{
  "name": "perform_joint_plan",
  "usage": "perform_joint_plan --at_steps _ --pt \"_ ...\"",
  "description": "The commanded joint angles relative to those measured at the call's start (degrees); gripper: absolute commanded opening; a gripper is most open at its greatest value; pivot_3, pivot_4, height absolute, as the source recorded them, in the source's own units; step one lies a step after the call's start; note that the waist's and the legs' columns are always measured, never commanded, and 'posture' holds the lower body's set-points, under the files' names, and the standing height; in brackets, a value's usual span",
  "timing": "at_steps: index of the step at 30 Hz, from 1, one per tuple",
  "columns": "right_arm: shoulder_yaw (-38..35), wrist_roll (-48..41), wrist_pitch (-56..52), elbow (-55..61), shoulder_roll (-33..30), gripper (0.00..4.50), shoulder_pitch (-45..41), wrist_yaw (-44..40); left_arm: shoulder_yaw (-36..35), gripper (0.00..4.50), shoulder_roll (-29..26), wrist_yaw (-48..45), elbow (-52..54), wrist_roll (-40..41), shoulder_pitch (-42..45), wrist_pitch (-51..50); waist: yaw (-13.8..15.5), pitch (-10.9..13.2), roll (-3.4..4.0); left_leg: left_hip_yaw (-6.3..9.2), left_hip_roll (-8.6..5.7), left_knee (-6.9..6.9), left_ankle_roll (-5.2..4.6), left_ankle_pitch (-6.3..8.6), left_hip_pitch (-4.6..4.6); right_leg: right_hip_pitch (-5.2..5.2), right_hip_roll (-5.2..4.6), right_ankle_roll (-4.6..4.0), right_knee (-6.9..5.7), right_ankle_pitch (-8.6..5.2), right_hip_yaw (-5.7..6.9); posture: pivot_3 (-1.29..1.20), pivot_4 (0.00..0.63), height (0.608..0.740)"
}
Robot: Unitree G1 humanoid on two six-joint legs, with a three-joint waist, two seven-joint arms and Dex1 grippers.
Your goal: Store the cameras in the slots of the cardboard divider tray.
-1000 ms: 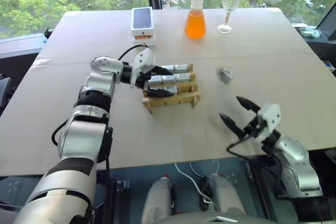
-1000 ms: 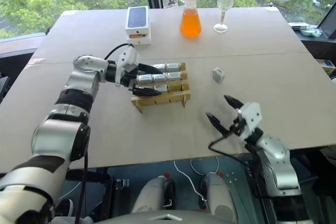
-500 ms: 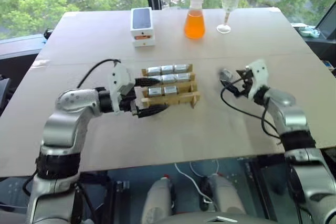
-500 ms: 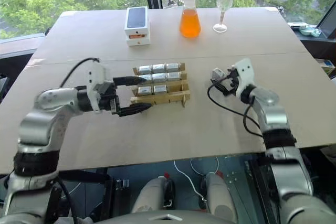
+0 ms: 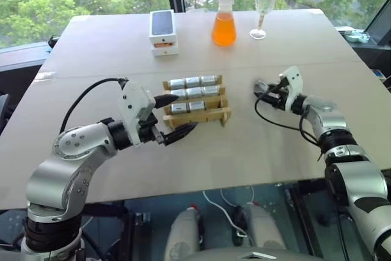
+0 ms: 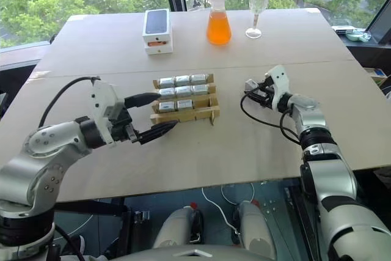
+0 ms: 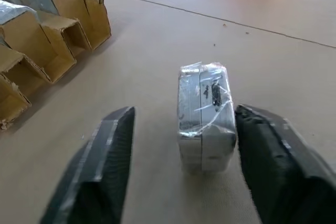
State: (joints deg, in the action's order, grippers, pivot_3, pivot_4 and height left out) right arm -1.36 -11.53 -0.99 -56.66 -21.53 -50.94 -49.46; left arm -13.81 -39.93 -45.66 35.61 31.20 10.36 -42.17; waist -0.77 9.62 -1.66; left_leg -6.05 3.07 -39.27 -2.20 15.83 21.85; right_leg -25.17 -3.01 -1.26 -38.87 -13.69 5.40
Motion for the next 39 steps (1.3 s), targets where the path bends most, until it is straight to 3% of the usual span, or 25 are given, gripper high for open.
perform_joint_plan --at_steps 1,2,8,12,17,28,39 --pt "-1.8 -0.3 2.2 1.1 -0.2 1.07 -1.0 -0.4 -0.1 4.50 -1.1 0.8 1.5 0.9 0.7 1.0 0.0 0.0 0.00 0.00 0.00 0.00 0.00 0.00 0.01 0.00 0.00 0.00 0.01 0.00 0.00 0.00 0.150 0.740" --pt "-2.2 -0.6 2.3 1.7 -0.1 0.78 -0.9 -0.3 0.0 4.50 -1.2 0.8 1.3 1.2 0.7 1.0 0.0 0.0 0.01 0.00 0.00 0.00 0.00 0.00 0.02 0.00 -0.01 0.00 0.01 0.00 0.00 0.00 0.150 0.740" --pt "-1.7 -3.7 4.0 9.5 0.5 0.78 -0.7 -11.9 0.6 4.50 -3.8 -1.8 -0.1 2.2 -0.9 1.2 -0.2 0.1 0.09 0.00 0.01 0.03 0.00 0.00 0.00 -0.01 -0.01 0.00 0.01 0.00 0.00 0.00 0.150 0.740" --pt "3.6 -1.9 7.5 14.9 0.6 0.78 -2.4 -23.2 -1.8 4.50 -3.9 -1.8 -1.3 4.8 -0.9 0.7 -0.2 0.1 0.16 0.01 0.03 0.06 0.00 0.00 -0.02 -0.01 0.00 0.00 0.01 0.00 0.02 0.00 0.150 0.740" --pt "9.4 1.5 14.4 13.1 3.7 0.78 -6.5 -30.4 -5.4 4.50 -4.4 -0.6 0.8 7.4 -4.6 -0.3 -0.4 0.1 0.20 0.02 0.04 0.07 0.00 0.00 -0.02 -0.02 0.00 0.00 0.01 0.00 0.03 0.00 0.150 0.740" --pt "11.8 9.1 27.2 -8.8 8.8 0.78 -17.9 -31.7 -8.7 4.50 -1.0 9.3 11.6 10.5 -15.9 -1.5 0.1 0.2 0.24 0.08 -0.01 0.07 0.01 0.01 0.05 0.00 -0.17 -0.09 0.09 0.01 0.10 0.00 0.150 0.740" --pt "9.6 11.3 26.4 -14.6 8.7 0.78 -21.1 -32.8 -10.9 4.50 -1.8 12.5 13.5 12.8 -19.3 -0.9 -0.4 0.2 0.36 0.09 0.02 0.11 0.01 0.01 0.01 -0.02 -0.16 -0.14 0.06 0.01 0.10 0.00 0.150 0.740"
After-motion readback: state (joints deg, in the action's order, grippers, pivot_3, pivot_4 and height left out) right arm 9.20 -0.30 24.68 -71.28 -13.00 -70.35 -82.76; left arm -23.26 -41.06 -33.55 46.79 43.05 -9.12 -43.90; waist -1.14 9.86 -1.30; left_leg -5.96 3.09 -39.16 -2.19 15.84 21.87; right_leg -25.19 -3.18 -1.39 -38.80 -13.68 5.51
